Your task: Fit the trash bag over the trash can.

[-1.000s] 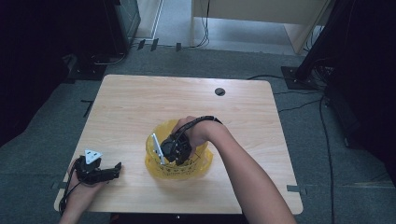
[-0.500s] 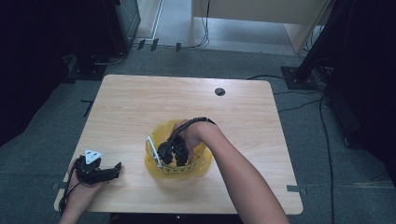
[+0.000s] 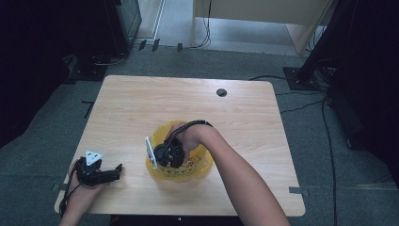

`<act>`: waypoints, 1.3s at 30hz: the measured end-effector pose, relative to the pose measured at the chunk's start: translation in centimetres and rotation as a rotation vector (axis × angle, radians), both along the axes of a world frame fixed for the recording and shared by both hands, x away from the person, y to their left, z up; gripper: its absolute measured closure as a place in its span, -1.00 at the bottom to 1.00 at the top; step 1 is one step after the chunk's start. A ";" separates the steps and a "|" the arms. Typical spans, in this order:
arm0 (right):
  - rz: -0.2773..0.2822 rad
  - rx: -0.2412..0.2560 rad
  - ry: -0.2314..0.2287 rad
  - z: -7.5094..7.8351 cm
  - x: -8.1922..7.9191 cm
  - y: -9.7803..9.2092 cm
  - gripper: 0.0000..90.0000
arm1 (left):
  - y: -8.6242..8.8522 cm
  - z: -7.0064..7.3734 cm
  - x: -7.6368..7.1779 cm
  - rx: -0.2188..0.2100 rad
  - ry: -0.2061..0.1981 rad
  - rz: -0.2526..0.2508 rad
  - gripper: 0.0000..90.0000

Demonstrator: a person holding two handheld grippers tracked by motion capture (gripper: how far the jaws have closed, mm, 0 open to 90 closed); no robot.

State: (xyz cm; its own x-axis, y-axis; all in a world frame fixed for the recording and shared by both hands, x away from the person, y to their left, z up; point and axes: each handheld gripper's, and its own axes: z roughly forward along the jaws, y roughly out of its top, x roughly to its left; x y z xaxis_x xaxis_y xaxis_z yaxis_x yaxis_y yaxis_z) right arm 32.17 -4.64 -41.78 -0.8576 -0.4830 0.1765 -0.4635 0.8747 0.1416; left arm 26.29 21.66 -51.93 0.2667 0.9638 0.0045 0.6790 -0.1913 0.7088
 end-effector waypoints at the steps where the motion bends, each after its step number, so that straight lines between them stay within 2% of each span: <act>1: 0.002 -0.007 0.006 -0.5 0.0 0.0 1.00 | 0.0 0.0 0.0 -0.001 0.000 -0.001 -1.00; 3: -0.010 0.030 0.054 -1.0 0.3 -0.2 1.00 | 0.0 0.0 0.0 0.000 -0.001 -0.001 -1.00; 6: -0.019 0.073 0.083 -1.6 0.6 -0.5 1.00 | 0.0 0.0 0.1 -0.001 -0.001 0.002 -1.00; 8: -0.014 0.096 0.082 -1.8 0.6 -0.5 1.00 | 0.0 0.0 0.2 0.002 0.003 0.000 -1.00; 12: -0.017 0.106 0.067 -2.5 0.7 -0.3 1.00 | 0.0 0.0 0.3 0.002 0.000 0.000 -1.00; 16: -0.020 0.129 0.060 -2.1 0.7 -0.4 1.00 | 0.0 0.0 0.3 0.000 0.001 0.001 -1.00; 20: -0.027 0.164 0.052 -0.4 0.5 -0.6 1.00 | 0.0 0.0 0.2 0.003 0.004 -0.004 -1.00; 23: -0.045 0.213 0.058 1.3 0.6 -0.8 1.00 | 0.0 0.0 0.2 0.003 0.004 -0.004 -1.00; 30: -0.053 0.300 0.036 4.6 0.6 -2.3 1.00 | 0.0 0.0 0.2 0.001 0.004 -0.003 -1.00; 35: -0.045 0.314 0.030 6.5 0.2 -3.6 0.98 | 0.0 0.0 0.2 0.001 0.003 -0.003 -1.00; 39: -0.046 0.349 0.018 7.8 -0.1 -4.8 0.98 | 0.0 0.0 0.2 0.001 0.004 -0.003 -1.00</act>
